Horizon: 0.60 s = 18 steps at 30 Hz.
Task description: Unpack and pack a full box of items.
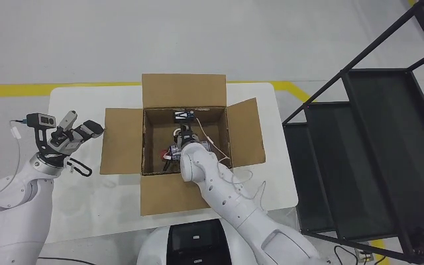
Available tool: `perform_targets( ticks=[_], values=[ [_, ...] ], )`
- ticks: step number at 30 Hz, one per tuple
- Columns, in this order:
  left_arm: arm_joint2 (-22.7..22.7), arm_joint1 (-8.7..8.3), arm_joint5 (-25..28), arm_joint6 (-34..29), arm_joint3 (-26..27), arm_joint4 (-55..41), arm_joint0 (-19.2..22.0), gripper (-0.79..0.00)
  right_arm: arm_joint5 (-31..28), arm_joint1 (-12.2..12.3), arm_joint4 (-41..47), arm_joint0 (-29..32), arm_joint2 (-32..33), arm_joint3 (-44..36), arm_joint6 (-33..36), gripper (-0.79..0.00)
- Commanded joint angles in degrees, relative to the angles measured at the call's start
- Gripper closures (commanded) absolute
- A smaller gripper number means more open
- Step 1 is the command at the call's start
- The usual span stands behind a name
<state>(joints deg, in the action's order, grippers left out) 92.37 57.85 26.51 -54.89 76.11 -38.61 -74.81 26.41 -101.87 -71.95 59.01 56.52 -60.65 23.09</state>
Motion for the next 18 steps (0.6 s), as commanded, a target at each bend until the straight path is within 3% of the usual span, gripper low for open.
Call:
perform_targets(
  ticks=[1,4,9,18],
  values=[
    [0.0,0.0,0.0,0.0,0.0,-0.1,0.0,-0.785,-0.2,-0.3,1.0,-0.9,0.0,2.1,-1.0,-0.209],
    [0.0,0.0,0.0,0.0,0.0,-0.1,0.0,-0.785,-0.2,-0.7,2.3,-2.2,-0.2,4.7,-2.5,-0.259],
    [0.0,0.0,0.0,0.0,0.0,-0.1,0.0,-0.785,-0.2,-1.3,3.5,-4.0,-0.6,8.3,-3.8,-0.16],
    [0.0,0.0,0.0,0.0,0.0,-0.1,0.0,-0.785,0.1,-2.3,4.7,-6.9,-1.2,14.2,-4.8,-0.163]
  ],
)
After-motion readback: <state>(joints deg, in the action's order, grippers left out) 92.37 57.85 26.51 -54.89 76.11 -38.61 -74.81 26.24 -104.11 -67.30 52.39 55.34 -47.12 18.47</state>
